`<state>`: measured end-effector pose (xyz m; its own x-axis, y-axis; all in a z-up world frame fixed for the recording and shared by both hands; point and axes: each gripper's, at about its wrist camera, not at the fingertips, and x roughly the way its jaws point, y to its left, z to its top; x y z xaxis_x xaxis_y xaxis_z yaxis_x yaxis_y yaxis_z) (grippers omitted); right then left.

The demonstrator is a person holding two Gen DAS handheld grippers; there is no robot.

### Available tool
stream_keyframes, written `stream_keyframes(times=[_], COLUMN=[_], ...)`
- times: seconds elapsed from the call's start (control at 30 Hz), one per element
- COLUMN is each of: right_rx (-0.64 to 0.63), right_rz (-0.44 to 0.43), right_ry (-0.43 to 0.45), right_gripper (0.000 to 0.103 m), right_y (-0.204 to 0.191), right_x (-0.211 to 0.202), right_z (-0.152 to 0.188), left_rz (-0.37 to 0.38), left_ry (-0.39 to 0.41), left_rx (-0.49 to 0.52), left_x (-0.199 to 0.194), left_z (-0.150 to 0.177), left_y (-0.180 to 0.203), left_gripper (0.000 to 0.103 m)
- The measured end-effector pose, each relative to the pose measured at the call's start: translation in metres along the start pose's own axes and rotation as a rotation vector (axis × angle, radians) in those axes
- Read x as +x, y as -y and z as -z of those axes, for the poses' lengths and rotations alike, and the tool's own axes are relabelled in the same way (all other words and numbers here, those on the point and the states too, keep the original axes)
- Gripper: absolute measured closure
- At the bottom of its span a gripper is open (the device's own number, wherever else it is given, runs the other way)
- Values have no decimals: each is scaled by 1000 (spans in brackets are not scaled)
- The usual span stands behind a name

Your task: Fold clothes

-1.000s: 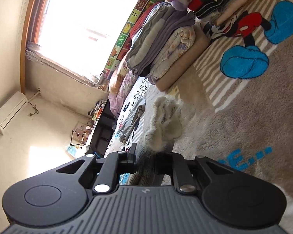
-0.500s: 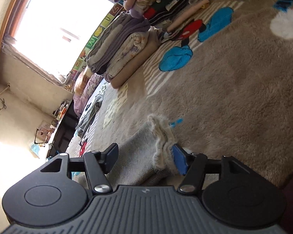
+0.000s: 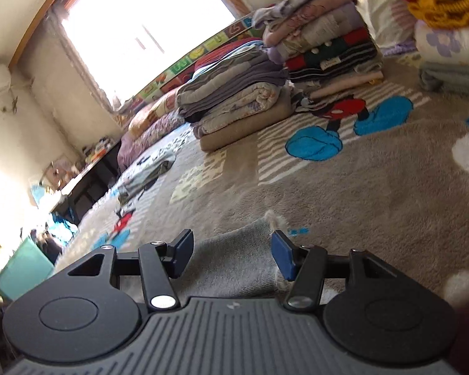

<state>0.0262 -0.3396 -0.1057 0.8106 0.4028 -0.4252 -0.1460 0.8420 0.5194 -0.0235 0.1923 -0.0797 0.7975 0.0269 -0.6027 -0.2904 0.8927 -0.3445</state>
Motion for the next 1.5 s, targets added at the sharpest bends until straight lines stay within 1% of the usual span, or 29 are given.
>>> stream_keyframes(times=[0.07, 0.17, 0.23, 0.33, 0.4, 0.6, 0.67, 0.73, 0.83, 1.07, 1.17, 1.2, 1.23, 1.27, 1.3, 1.4, 1.5], right_rx=[-163, -397, -571, -777, -867, -884, -875, -870, -878, -875, -856, -853, -849, -843, -837, -814, -768], right_rz=[30, 47, 69, 96, 123, 158, 157, 152, 146, 138, 131, 128, 125, 121, 118, 108, 87], right_ry=[-47, -137, -191, -243, -275, -286, -291, -292, -276, -290, -280, -278, -276, -271, -263, -242, -238], right_gripper=[46, 47, 47, 50, 52, 56, 57, 57, 58, 59, 64, 71, 74, 78, 81, 85, 86], right_y=[-19, -45, -61, -74, -77, -67, -64, -64, -66, -65, -63, -62, -62, -61, -61, -60, -60], right_x=[-2, 2, 7, 16, 22, 29, 33, 36, 38, 47, 48, 48, 48, 47, 46, 42, 41], right_z=[-3, -3, 4, 20, 31, 38, 38, 38, 39, 45, 44, 44, 43, 42, 41, 35, 25], left_rz=[-19, -38, -65, -109, -135, -214, -237, -279, -306, -343, -348, -341, -334, -315, -296, -253, -223], left_ry=[-5, -3, 7, 19, 22, 31, 25, 21, 12, 75, 101, 104, 108, 110, 120, 159, 187], left_rx=[124, 321, 466, 679, 802, 1107, 1194, 1286, 1386, 1501, 1559, 1563, 1566, 1546, 1504, 1368, 1247], left_x=[0, 1, 2, 5, 8, 20, 24, 30, 34, 48, 52, 53, 53, 51, 48, 39, 36], left_z=[0, 3, 8, 19, 27, 51, 58, 65, 72, 78, 82, 82, 82, 80, 74, 56, 36], left_y=[13, 31, 43, 56, 61, 68, 68, 65, 60, 57, 57, 57, 58, 59, 60, 67, 74], left_gripper=[60, 60, 60, 60, 60, 60, 60, 60, 60, 60, 60, 67, 75, 90, 98, 99, 99])
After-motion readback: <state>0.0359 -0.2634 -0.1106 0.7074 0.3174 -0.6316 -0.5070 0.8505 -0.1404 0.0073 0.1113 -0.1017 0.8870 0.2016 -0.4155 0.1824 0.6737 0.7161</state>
